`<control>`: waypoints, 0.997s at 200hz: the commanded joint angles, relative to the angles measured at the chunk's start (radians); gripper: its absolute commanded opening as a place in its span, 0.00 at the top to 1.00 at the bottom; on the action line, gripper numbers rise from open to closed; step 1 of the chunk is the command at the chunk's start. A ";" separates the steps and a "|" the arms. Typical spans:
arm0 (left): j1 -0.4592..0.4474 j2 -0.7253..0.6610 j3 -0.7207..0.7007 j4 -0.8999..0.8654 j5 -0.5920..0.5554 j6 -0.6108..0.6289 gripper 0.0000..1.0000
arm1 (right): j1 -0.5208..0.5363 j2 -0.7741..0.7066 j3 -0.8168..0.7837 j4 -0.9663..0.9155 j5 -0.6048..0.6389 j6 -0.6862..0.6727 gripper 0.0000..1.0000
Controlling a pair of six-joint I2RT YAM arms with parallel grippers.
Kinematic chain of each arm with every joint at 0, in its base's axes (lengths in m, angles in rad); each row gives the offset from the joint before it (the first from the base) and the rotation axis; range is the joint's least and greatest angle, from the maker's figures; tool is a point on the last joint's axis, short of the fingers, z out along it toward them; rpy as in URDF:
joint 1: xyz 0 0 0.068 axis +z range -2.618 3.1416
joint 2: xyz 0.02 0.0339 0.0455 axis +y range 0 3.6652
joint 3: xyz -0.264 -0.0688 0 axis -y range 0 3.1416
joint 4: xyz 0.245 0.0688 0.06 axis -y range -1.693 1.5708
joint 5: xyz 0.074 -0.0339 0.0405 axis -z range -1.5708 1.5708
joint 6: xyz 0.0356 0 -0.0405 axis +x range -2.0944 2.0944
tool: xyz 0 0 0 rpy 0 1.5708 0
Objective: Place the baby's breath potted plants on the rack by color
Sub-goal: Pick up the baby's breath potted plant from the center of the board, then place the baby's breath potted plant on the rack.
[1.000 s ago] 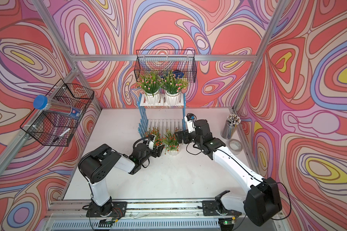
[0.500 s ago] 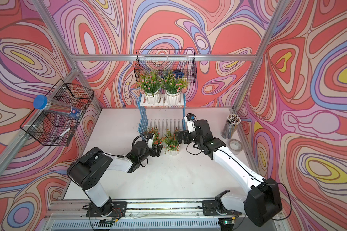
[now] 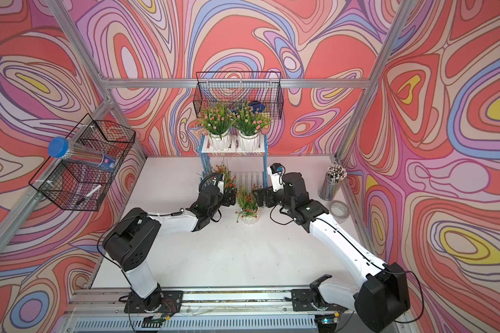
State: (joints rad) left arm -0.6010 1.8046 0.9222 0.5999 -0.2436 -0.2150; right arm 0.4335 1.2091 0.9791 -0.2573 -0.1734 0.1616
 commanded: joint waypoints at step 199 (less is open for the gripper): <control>0.086 0.216 0.306 -0.187 -0.047 -0.031 0.37 | 0.003 -0.072 -0.067 -0.007 0.020 -0.026 0.02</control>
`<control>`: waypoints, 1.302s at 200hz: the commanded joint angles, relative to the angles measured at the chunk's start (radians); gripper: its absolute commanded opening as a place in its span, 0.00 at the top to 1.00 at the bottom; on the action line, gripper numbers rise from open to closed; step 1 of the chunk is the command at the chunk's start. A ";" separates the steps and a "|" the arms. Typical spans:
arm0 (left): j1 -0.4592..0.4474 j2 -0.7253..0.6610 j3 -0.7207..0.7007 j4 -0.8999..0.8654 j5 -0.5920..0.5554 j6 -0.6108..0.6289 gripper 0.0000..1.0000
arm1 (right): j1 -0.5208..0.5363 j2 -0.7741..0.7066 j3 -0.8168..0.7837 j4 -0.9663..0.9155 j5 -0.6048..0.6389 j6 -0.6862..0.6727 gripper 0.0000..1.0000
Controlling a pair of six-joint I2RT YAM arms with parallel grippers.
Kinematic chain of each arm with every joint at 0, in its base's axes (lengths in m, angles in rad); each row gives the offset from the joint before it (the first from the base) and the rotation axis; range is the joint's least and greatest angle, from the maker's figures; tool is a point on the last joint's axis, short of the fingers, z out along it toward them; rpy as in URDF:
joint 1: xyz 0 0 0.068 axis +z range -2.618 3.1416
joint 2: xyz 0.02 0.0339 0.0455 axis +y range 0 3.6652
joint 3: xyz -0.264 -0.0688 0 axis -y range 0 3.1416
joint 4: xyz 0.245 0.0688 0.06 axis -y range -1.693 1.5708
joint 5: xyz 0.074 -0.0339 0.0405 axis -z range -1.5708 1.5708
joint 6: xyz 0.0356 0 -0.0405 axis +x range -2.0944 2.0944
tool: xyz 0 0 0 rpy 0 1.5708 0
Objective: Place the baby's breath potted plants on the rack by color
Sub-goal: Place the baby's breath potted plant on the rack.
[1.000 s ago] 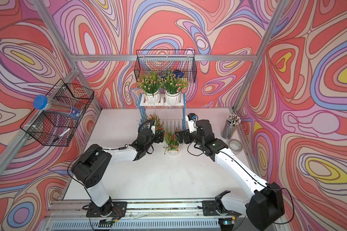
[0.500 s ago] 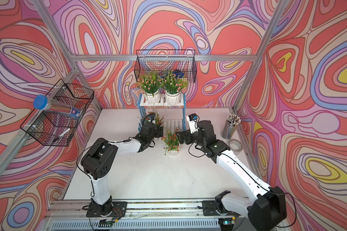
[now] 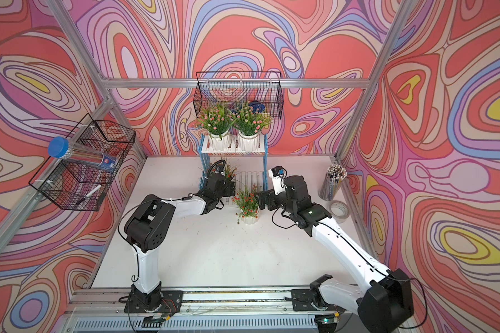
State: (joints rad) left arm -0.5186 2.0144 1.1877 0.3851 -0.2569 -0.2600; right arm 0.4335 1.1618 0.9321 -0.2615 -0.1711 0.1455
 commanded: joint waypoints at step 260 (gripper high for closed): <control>-0.070 -0.428 -0.200 -0.224 0.045 -0.147 0.00 | 0.004 -0.077 -0.065 -0.009 -0.036 0.012 0.02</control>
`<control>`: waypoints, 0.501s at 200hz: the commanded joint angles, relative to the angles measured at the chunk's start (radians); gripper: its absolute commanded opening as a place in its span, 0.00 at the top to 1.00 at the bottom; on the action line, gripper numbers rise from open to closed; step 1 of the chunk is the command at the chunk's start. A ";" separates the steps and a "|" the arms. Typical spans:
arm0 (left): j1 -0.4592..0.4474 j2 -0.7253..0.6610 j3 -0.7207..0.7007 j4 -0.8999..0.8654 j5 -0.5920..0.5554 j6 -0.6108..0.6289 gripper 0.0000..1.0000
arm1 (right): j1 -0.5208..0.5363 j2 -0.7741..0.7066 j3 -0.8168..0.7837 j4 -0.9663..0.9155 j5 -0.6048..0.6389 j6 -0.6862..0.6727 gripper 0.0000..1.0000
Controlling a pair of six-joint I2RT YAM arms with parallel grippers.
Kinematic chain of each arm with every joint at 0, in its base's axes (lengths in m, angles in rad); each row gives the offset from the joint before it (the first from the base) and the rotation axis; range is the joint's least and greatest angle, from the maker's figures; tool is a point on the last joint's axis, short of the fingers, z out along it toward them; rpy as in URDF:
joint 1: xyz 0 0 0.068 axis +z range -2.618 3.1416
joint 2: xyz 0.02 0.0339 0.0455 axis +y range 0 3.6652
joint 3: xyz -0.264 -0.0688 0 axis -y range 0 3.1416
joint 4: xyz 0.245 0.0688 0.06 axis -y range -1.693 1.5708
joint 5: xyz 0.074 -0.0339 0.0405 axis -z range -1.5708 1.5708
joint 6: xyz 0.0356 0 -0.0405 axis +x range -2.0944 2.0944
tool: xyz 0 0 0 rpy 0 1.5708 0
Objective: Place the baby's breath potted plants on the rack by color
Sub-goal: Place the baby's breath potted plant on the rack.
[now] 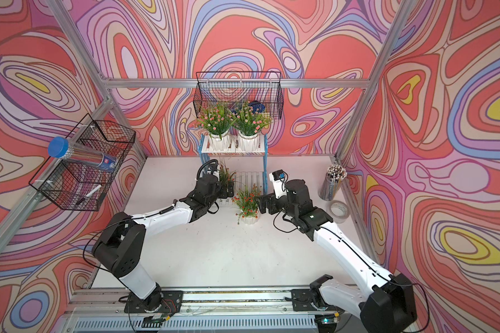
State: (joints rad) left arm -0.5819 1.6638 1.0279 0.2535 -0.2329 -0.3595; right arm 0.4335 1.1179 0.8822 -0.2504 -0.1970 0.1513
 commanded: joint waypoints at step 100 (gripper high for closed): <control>-0.018 -0.497 -0.297 -0.312 0.117 -0.058 0.00 | 0.191 -0.146 -0.197 -0.054 0.154 0.082 0.02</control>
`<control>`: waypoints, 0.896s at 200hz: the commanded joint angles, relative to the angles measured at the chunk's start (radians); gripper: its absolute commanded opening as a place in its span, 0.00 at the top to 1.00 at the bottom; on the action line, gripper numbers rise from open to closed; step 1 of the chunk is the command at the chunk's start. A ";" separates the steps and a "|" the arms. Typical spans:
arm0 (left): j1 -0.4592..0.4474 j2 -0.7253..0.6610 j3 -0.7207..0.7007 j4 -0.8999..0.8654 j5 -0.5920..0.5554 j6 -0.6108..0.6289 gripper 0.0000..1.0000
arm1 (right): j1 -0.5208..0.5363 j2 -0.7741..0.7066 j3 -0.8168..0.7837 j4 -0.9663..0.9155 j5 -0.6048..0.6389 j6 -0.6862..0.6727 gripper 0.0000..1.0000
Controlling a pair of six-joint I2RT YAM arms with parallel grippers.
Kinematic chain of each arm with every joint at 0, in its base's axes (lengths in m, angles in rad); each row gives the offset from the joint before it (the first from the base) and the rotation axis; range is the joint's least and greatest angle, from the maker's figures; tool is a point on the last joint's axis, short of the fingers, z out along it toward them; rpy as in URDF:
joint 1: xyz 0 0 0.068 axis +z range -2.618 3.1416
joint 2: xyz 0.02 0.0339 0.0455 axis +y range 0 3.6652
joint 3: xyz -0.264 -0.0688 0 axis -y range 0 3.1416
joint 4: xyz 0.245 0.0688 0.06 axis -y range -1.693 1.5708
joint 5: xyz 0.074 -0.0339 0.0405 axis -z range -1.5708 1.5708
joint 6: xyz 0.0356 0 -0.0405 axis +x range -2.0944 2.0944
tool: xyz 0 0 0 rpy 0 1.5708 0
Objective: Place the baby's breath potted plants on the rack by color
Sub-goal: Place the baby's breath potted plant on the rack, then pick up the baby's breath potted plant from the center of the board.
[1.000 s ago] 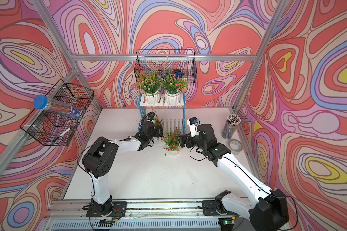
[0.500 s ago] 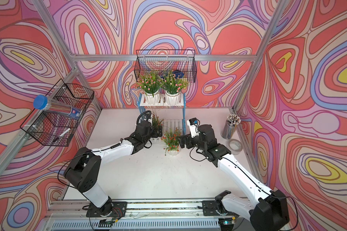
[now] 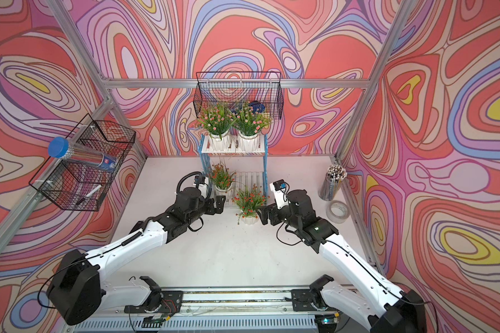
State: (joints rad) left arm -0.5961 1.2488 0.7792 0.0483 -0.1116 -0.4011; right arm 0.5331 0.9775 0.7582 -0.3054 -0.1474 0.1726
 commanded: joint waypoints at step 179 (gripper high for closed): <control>-0.004 -0.211 -0.164 -0.118 -0.069 0.027 0.00 | 0.226 0.534 -0.182 0.781 0.373 0.129 0.02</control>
State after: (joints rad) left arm -0.5968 1.0367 0.6235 -0.0635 -0.1577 -0.3946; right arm 0.7544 1.4513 0.5385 0.3923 0.2028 0.3450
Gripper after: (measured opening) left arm 0.998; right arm 0.983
